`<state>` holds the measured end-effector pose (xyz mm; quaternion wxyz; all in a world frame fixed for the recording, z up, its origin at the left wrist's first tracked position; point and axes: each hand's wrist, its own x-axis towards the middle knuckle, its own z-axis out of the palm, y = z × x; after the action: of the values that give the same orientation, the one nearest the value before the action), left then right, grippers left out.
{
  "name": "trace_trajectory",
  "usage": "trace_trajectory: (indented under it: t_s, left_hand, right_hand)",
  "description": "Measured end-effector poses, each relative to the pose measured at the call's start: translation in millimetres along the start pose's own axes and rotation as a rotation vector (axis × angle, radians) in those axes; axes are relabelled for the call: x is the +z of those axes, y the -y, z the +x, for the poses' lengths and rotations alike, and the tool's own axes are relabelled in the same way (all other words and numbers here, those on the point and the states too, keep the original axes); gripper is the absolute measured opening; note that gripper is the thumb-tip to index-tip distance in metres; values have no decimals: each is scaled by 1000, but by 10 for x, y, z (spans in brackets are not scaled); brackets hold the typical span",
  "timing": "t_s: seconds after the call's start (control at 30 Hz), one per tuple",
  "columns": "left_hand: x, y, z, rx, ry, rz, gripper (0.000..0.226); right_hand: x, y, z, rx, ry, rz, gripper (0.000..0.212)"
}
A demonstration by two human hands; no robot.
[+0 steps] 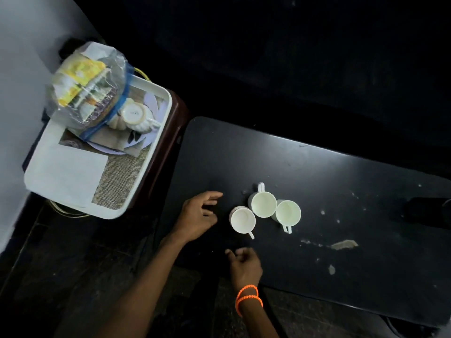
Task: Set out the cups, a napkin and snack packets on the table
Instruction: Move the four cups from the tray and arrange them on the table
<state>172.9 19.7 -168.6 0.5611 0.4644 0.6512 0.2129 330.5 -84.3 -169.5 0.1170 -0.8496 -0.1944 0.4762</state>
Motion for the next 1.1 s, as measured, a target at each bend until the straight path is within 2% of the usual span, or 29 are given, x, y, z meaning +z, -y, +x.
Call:
trace_trajectory:
  t_s: [0.1, 0.17, 0.3, 0.4, 0.5, 0.63, 0.7, 0.87, 1.0, 1.1]
  left_hand:
    - [-434, -82, 81, -26, -188, -43, 43]
    - [-768, -170, 150, -26, -331, -79, 32]
    - [-1380, -365, 307, -16, -691, -95, 16]
    - [-1719, -480, 422, 3, -873, -58, 14]
    - [-1935, -534, 600, -89, -801, -148, 36]
    - [-2056, -641, 771, -219, -595, -448, 53]
    - [-2090, -681, 767, -280, -517, -588, 66]
    - [-2122, -637, 761, -314, -493, -924, 80]
    - [-2034, -526, 654, -214, -409, -1019, 52]
    - [-1874, -547, 586, -40, -303, -1096, 40]
  right_hand:
    - [251, 250, -207, -117, 281, -87, 26]
    - [437, 591, -308, -281, 371, -77, 27]
    - [807, 1588, -357, -632, 457, -37, 19]
    - [1062, 2303, -348, -905, 392, -37, 19]
    - [1279, 2848, -313, -1049, 266, -96, 39]
    - [1466, 3232, -198, -1038, 322, -437, 74]
    - [1477, 3284, -162, -1045, 357, -528, 82]
    - [1338, 3197, -147, -1072, 421, -379, 68]
    - [1151, 3014, -214, -982, 509, -31, 31]
    - [968, 2861, -198, -935, 428, 161, 22]
